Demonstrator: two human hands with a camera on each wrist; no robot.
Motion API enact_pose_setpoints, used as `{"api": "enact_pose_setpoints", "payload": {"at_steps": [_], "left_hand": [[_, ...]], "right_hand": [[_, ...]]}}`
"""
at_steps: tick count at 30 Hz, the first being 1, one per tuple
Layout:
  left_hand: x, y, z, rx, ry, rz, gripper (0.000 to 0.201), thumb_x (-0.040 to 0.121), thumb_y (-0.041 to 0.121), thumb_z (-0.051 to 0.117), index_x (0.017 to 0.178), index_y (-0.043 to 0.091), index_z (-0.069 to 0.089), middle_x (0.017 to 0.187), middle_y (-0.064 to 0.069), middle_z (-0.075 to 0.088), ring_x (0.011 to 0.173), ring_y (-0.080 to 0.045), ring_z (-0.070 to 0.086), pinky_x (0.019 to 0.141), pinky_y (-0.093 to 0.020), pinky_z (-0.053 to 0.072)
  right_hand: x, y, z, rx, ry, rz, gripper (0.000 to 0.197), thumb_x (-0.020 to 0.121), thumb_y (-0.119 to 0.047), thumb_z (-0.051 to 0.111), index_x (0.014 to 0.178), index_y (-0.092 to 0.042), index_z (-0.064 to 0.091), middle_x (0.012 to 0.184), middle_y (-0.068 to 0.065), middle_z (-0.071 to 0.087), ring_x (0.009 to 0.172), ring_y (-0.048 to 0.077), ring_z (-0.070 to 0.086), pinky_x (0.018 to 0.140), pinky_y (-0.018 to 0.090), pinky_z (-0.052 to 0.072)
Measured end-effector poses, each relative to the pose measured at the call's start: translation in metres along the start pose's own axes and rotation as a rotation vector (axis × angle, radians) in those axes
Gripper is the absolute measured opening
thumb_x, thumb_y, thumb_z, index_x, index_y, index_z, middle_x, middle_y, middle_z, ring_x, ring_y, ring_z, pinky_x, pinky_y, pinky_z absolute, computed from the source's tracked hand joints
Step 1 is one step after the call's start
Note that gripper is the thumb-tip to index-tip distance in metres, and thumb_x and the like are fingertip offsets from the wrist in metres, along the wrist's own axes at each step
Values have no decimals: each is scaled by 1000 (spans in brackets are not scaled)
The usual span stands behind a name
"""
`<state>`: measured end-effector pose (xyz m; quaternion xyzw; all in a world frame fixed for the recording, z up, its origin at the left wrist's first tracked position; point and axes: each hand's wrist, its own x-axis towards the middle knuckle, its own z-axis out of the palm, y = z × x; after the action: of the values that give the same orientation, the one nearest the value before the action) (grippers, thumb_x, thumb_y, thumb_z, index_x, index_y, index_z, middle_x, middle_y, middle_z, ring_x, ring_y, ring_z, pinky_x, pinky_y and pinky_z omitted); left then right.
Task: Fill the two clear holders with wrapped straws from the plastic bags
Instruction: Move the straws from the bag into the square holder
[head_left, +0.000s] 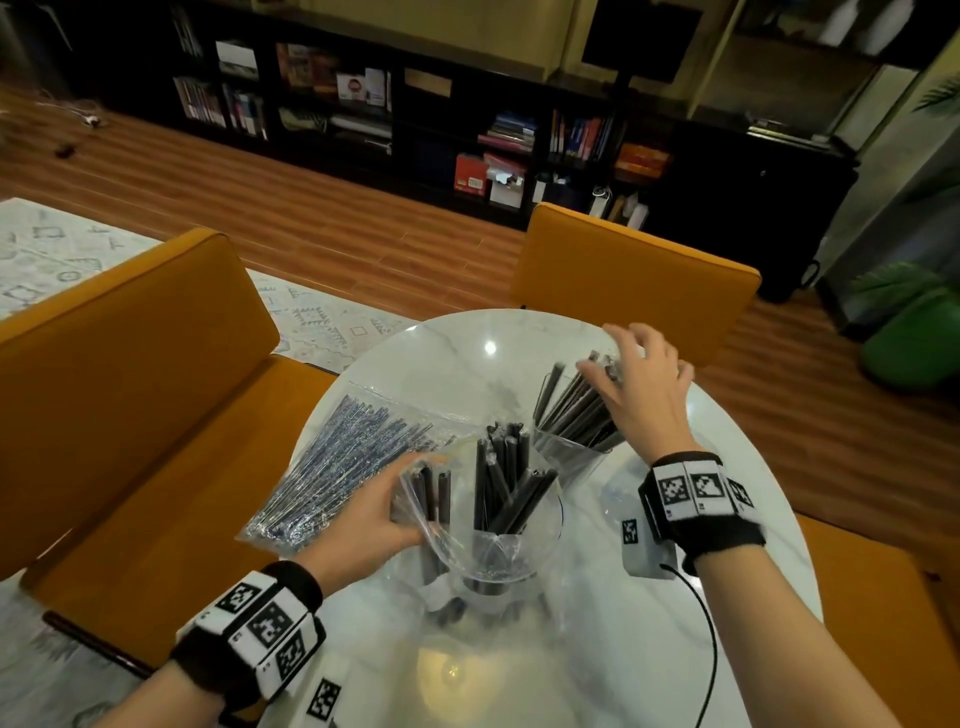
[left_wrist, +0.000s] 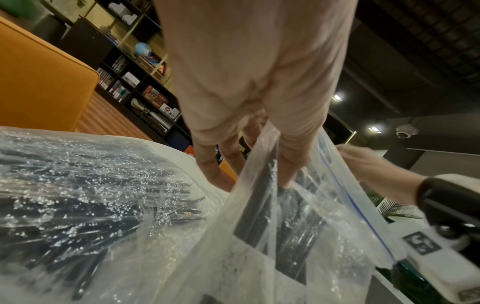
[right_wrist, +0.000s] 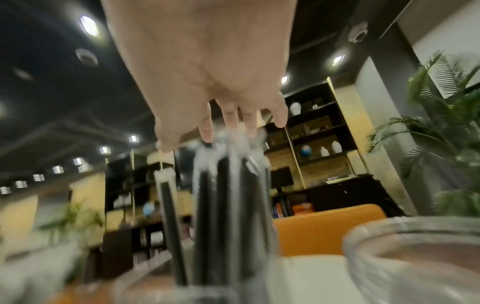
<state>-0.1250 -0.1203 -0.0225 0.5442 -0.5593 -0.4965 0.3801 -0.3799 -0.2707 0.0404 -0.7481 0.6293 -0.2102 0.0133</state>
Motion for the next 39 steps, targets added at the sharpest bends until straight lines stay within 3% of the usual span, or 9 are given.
{"api": "enact_pose_setpoints", "payload": {"at_steps": [3,6,12,15,17,20,28,33,39], "left_hand": [[4,-1,-1,0,5,-7,63,76,6,79,125,36,51,115,21,66,108,11,58,83,-7,47],[5,-1,0,-6,12,-10,62,77,4,77,125,33,53,117,18,62,106,12,57,82,-10,47],[3,-2,4,-1,-51,4,61,80,0,73,132,24,54,125,15,60,110,12,56,81,-4,47],[3,-6,10,10,-78,-6,62,82,-7,69,133,24,53,123,14,61,115,6,55,81,-6,49],[0,-8,12,18,-81,-10,62,82,-5,69,135,22,52,125,13,62,119,2,54,88,-11,50],[-3,-11,10,-5,-80,-13,61,81,-4,71,133,23,54,123,11,65,116,2,57,84,-10,51],[-4,-1,7,-17,-33,54,60,81,-16,64,123,26,61,123,14,62,112,0,61,83,-16,54],[-7,6,22,-27,-75,96,57,82,-16,63,121,24,61,123,12,62,113,-7,59,88,-22,54],[-5,10,7,-33,-7,93,60,73,6,80,125,25,58,119,21,62,107,17,55,87,-5,45]], "right_hand": [[-28,-21,-30,412,198,21,22,97,-21,56,117,-15,62,115,6,61,106,20,59,90,28,47],[-76,-38,-32,626,-108,159,17,94,-26,59,109,-18,60,104,0,67,92,12,63,75,15,49],[-118,-55,21,757,-406,277,91,78,-38,79,149,-25,26,127,-19,38,117,1,40,105,25,33],[-117,-58,53,853,-432,268,58,73,-36,83,124,-24,57,118,-16,64,106,3,61,103,34,48],[-120,-55,67,836,-417,220,33,72,-38,81,96,-17,72,91,-4,76,87,9,71,83,43,59],[-124,-54,67,806,-392,215,12,78,-24,77,76,-15,69,73,0,72,69,9,66,65,30,55],[-114,-46,59,718,-477,246,41,75,-25,81,109,-19,60,99,-5,69,93,12,65,74,20,50],[-119,-52,66,590,-407,276,16,76,-16,76,70,-17,60,64,-4,58,65,16,57,46,9,39],[-110,-42,30,866,-290,401,16,79,-19,78,93,-16,73,93,4,76,86,17,72,79,33,60]]}}
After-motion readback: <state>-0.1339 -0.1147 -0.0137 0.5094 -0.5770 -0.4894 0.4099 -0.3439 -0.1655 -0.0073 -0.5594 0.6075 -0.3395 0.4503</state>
